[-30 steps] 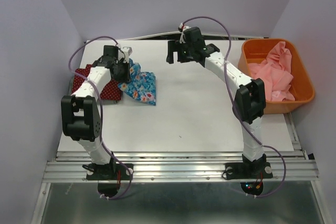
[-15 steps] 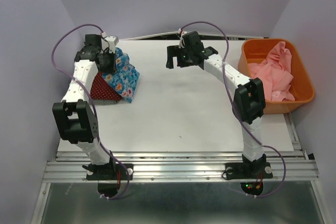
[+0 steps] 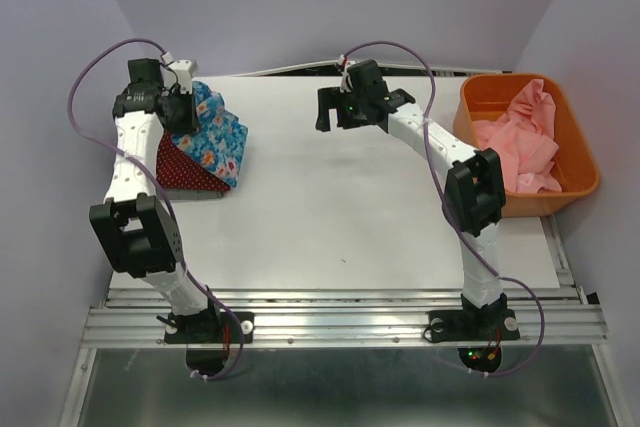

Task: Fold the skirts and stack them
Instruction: Neatly place the folded skirt to the corner

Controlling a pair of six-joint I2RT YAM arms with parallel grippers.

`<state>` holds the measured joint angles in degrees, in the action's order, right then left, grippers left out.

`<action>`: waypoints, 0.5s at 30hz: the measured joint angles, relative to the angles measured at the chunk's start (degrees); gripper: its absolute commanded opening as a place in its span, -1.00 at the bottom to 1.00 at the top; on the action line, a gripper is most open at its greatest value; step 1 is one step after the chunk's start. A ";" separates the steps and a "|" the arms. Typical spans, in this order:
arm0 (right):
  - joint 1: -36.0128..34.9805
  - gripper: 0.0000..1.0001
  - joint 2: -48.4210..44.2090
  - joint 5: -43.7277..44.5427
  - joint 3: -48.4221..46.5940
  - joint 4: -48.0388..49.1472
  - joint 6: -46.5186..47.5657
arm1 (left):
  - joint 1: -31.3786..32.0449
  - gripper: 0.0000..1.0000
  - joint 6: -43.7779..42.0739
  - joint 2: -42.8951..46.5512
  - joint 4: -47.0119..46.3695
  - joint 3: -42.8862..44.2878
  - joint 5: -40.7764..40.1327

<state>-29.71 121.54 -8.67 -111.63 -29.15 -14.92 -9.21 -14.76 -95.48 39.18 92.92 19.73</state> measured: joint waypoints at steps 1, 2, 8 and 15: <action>0.00 1.00 0.02 -0.11 0.00 0.00 0.00 | -0.42 -1.00 -0.13 0.00 0.07 0.00 0.20; 0.00 1.00 0.11 -0.26 0.00 0.00 -0.02 | -1.33 -1.00 -0.33 0.00 0.13 -0.04 0.57; 0.00 1.00 1.20 -0.42 0.00 -0.39 0.20 | -6.32 -1.00 -1.27 -0.76 -0.94 -2.10 1.70; 0.00 1.00 1.86 -0.85 0.00 -1.07 0.39 | -9.44 -0.92 -2.69 -6.75 -4.46 -5.53 -0.42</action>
<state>-29.71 123.39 -9.52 -111.63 -30.22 -14.52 -18.65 -17.45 -102.24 34.72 87.39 19.31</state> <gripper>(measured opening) 0.999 0.107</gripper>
